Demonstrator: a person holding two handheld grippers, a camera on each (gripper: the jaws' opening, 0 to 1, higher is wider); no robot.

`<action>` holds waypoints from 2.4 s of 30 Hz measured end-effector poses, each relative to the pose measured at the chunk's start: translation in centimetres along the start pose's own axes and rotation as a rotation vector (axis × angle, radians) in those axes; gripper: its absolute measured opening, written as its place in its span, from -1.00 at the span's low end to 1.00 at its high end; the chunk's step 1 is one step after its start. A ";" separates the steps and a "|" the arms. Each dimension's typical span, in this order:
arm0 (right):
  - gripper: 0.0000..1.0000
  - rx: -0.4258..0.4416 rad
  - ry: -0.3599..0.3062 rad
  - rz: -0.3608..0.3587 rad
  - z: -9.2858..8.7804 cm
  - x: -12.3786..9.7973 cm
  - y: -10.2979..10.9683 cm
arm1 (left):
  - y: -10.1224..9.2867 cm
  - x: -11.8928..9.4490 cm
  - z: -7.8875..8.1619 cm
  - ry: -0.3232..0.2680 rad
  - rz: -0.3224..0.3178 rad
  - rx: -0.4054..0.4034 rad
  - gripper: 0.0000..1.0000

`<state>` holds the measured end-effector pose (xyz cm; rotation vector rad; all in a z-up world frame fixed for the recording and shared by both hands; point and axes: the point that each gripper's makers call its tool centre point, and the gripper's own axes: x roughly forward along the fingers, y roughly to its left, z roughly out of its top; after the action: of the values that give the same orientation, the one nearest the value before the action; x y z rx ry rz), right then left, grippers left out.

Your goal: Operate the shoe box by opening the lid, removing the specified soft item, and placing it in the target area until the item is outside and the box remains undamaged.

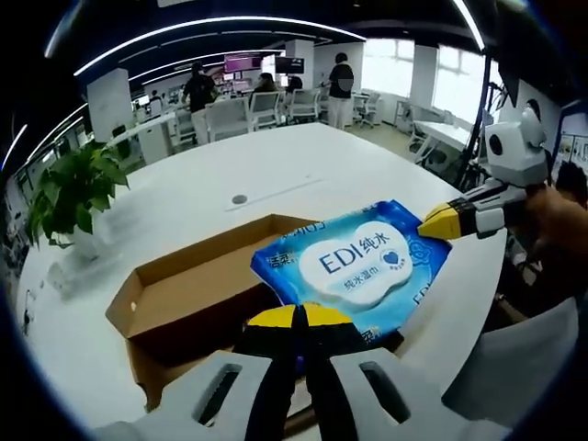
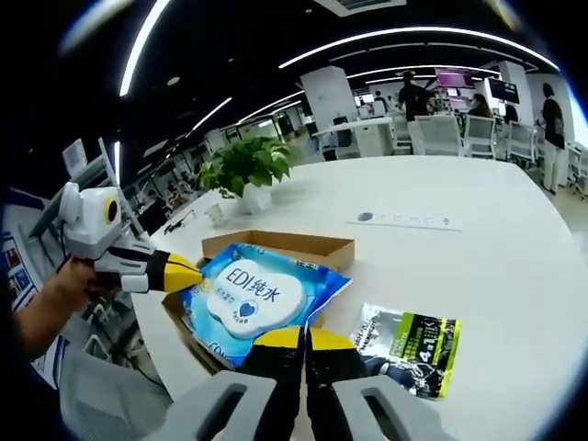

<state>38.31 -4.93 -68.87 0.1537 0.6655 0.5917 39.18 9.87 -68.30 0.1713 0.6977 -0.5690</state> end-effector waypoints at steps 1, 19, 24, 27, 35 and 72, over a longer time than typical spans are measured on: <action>-1.00 0.002 -0.002 -0.003 0.0 -0.2 -0.3 | -0.2 0.2 0.1 -0.002 -0.003 -0.002 -1.00; -1.00 0.035 -0.018 -0.029 0.1 -2.5 -3.1 | -3.5 1.7 2.0 -0.032 -0.037 -0.004 -1.00; -1.00 0.048 -0.024 -0.039 0.1 -3.1 -3.9 | -4.4 2.1 2.7 -0.046 -0.041 -0.007 -1.00; -1.00 0.058 -0.031 -0.044 0.2 -3.6 -4.1 | -4.8 2.5 3.0 -0.049 -0.047 -0.003 -1.00; -1.00 0.076 -0.036 -0.056 0.0 -4.1 -5.2 | -5.8 3.4 3.5 -0.047 -0.060 0.010 -1.00; -1.00 0.090 0.034 -0.103 -2.4 -2.3 -11.8 | -8.4 10.6 1.9 0.017 -0.106 0.025 -1.00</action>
<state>40.87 -16.06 -73.21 0.1926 0.7289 0.4662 42.25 -2.42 -73.40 0.1633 0.7192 -0.6783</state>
